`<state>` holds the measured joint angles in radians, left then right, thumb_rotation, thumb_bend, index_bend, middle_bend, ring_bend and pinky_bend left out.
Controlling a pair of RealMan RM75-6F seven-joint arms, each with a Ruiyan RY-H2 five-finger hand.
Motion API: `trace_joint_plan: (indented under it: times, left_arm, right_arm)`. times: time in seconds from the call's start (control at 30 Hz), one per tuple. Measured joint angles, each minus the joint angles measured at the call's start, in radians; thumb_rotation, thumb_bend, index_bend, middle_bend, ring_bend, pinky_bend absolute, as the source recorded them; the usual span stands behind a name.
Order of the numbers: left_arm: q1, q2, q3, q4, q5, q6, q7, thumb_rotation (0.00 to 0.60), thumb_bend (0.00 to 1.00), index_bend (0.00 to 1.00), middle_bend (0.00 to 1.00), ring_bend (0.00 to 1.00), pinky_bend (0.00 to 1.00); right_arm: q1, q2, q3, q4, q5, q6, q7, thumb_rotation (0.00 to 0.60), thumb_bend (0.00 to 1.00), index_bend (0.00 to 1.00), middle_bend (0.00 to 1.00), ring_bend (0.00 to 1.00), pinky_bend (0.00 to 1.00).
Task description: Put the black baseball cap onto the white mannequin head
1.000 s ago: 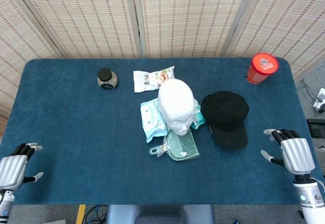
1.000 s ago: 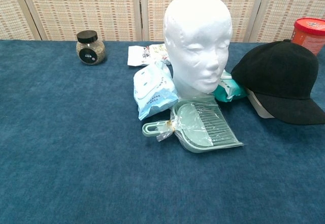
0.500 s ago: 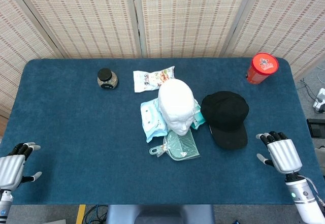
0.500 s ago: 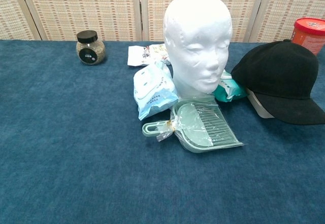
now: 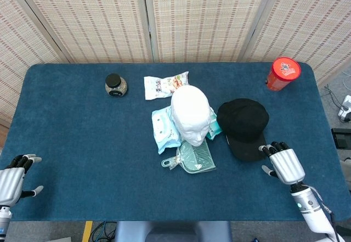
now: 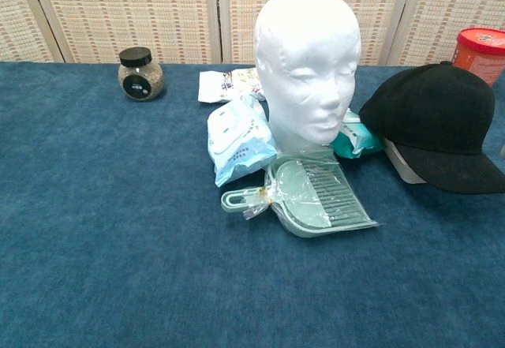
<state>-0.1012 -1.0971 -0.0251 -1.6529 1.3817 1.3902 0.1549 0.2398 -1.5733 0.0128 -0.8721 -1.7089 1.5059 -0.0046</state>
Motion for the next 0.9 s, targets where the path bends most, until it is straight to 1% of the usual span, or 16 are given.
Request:
trace_joint_plan:
  times: [0.2,0.4,0.9]
  left_arm:
    - [0.004,0.004,0.001,-0.006,-0.001,0.005,0.002,0.600,0.02,0.28,0.23,0.16,0.41]
    - [0.006,0.008,-0.001,-0.009,-0.002,0.009,0.003,0.600,0.02,0.28,0.23,0.16,0.41]
    - [0.009,0.013,0.000,-0.019,0.000,0.010,0.008,0.600,0.02,0.28,0.23,0.16,0.41]
  right_arm:
    - [0.020,-0.061,-0.005,0.104,-0.031,0.053,0.020,0.600,0.00,0.42,0.54,0.37,0.41]
    - [0.038,-0.110,-0.016,0.189,-0.049,0.089,0.041,0.600,0.00,0.42,0.55,0.38,0.41]
    - [0.053,-0.166,-0.026,0.311,-0.039,0.118,0.074,0.600,0.00,0.43,0.56,0.38,0.41]
